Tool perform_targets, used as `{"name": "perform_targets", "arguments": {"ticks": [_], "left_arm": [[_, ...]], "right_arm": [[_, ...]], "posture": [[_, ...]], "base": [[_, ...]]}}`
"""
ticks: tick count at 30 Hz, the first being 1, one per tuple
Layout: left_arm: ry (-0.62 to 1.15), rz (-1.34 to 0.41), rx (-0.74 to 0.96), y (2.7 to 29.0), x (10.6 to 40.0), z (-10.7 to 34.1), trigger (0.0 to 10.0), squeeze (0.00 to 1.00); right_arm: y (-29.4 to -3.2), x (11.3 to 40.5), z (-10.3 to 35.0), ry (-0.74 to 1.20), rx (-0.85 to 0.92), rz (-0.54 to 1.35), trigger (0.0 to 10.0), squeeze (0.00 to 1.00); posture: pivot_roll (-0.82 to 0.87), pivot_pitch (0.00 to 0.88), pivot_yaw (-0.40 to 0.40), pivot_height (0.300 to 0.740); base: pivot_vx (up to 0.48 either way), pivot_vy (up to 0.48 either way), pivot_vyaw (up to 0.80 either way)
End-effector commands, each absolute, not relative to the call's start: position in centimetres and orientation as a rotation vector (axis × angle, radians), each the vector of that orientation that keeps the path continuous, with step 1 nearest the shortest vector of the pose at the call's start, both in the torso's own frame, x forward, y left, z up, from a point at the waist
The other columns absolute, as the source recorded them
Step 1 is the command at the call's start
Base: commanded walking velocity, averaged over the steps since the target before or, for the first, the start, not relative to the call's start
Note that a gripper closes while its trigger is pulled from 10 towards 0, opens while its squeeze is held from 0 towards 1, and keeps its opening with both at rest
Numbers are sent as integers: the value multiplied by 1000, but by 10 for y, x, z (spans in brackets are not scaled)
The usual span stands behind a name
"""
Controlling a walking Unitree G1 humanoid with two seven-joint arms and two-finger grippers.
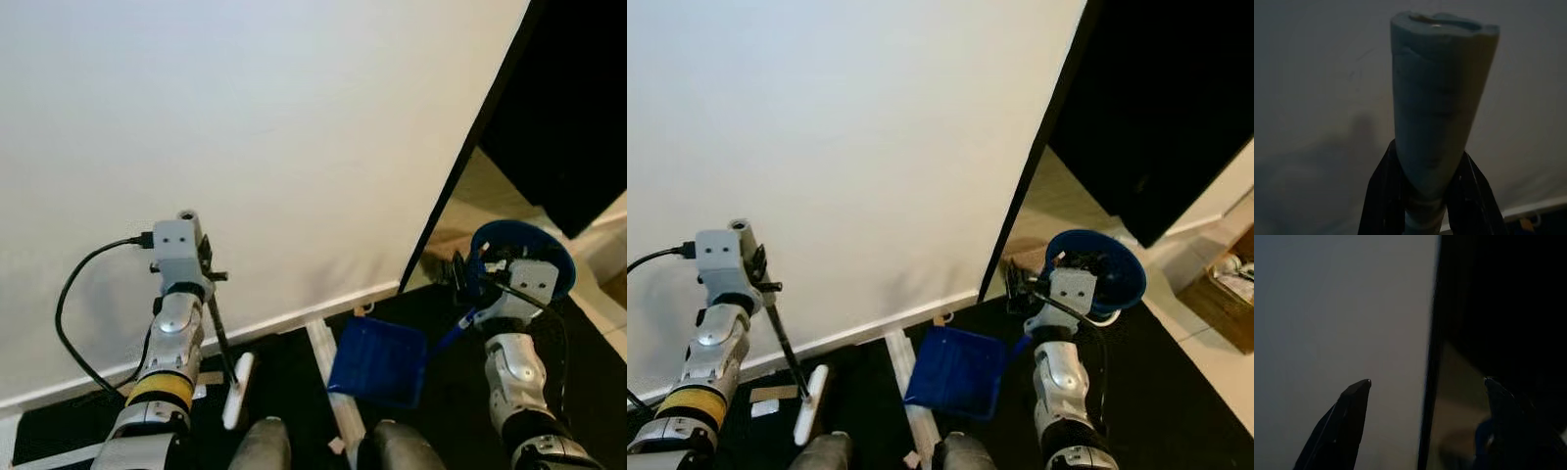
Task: Sweep floor
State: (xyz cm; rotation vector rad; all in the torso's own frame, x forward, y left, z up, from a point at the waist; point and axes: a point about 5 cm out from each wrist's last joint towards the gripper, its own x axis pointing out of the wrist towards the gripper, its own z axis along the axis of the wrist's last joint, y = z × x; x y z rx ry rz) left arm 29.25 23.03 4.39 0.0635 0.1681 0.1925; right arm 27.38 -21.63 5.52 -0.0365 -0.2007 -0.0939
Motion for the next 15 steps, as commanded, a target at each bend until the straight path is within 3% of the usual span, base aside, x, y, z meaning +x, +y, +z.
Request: {"name": "perform_targets", "arguments": {"ticks": [1,9,15], "left_arm": [[151,185,66,228,297,48,10000,0],[148,178,67,226,296,47,10000,0],[157,160,84,226,295,47,10000,0]], "right_arm": [[-222,276,69,-291,-43,-121,10000,0],[-238,279,81,-326,-71,-174,10000,0],[-239,276,62,-201,-18,-145,10000,0]], "posture": [[56,0,-2,740],[53,4,-1,740],[57,12,-4,740]], "base": [[0,0,0],[0,0,0],[0,0,0]]}}
